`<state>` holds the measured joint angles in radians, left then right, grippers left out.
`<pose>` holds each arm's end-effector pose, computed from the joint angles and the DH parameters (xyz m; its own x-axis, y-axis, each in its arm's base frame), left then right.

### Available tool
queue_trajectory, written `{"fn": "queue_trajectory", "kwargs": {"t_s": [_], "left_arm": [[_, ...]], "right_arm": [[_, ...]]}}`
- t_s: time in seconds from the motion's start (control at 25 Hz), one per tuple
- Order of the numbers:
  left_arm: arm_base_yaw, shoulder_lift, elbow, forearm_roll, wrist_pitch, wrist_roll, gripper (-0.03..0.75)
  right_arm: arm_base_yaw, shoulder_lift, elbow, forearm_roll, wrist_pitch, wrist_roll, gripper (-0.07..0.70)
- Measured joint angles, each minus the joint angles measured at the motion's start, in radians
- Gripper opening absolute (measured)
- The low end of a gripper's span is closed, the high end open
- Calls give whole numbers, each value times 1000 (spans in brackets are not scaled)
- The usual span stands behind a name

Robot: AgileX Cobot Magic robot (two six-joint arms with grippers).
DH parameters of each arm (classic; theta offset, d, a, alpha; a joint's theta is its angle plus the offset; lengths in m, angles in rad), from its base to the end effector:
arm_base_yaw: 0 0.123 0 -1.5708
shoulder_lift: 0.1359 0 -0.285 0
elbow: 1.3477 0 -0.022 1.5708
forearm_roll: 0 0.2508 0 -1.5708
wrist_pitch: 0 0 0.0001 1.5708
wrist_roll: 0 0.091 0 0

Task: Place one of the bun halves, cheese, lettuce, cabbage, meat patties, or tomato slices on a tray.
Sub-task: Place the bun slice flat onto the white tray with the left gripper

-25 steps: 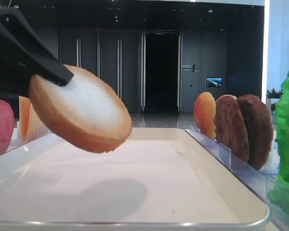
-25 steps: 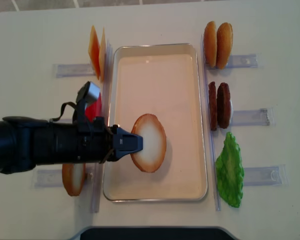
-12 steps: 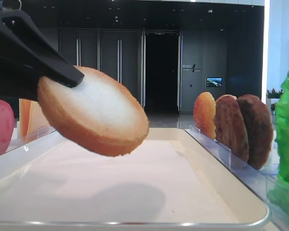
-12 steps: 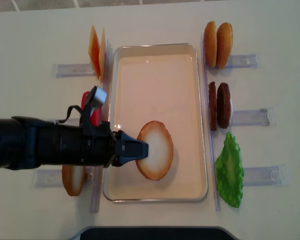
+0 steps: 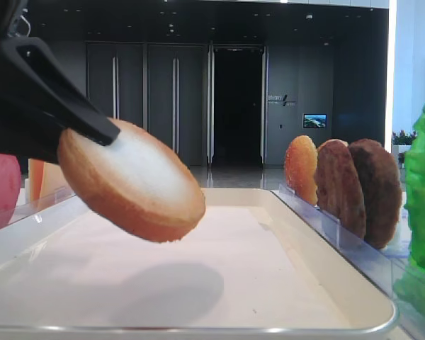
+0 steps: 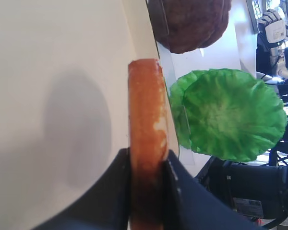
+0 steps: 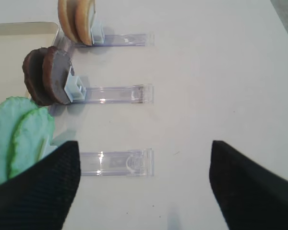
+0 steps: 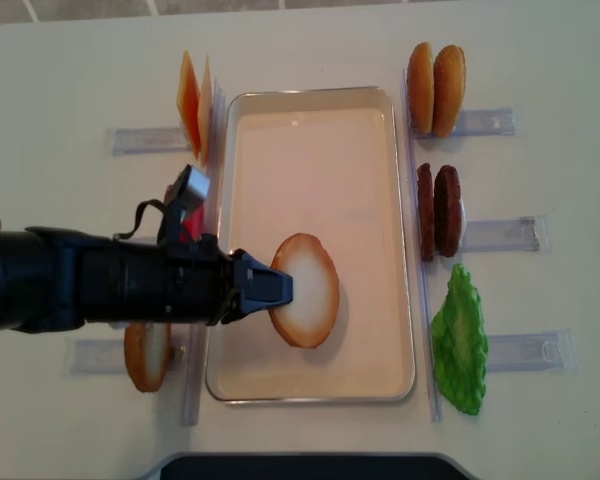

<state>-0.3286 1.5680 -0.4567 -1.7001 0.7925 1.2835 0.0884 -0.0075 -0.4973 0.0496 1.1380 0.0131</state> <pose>0.1944 -0.1342 0.1525 -0.9510 -0.0148 -0.3087 0.2423 0.5842 -0.7746 -0.0095 0.0033 0.2704 -0.5208 -0.0122 -0.8536 -0.1089 0.9927 0.0523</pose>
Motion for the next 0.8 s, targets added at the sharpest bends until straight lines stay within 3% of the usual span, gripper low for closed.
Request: {"fn": "queue_trajectory", "kwargs": {"t_s": [0.44, 0.68, 0.8], "left_arm": [[-3, 52, -20, -4, -3, -15, 125], [-93, 53, -107, -5, -80, -38, 125], [-105, 56, -116, -6, -98, -58, 125]], "right_arm": [[0, 0, 0, 0, 0, 0, 555], [0, 0, 0, 0, 0, 0, 555], [0, 0, 0, 0, 0, 0, 555]]}}
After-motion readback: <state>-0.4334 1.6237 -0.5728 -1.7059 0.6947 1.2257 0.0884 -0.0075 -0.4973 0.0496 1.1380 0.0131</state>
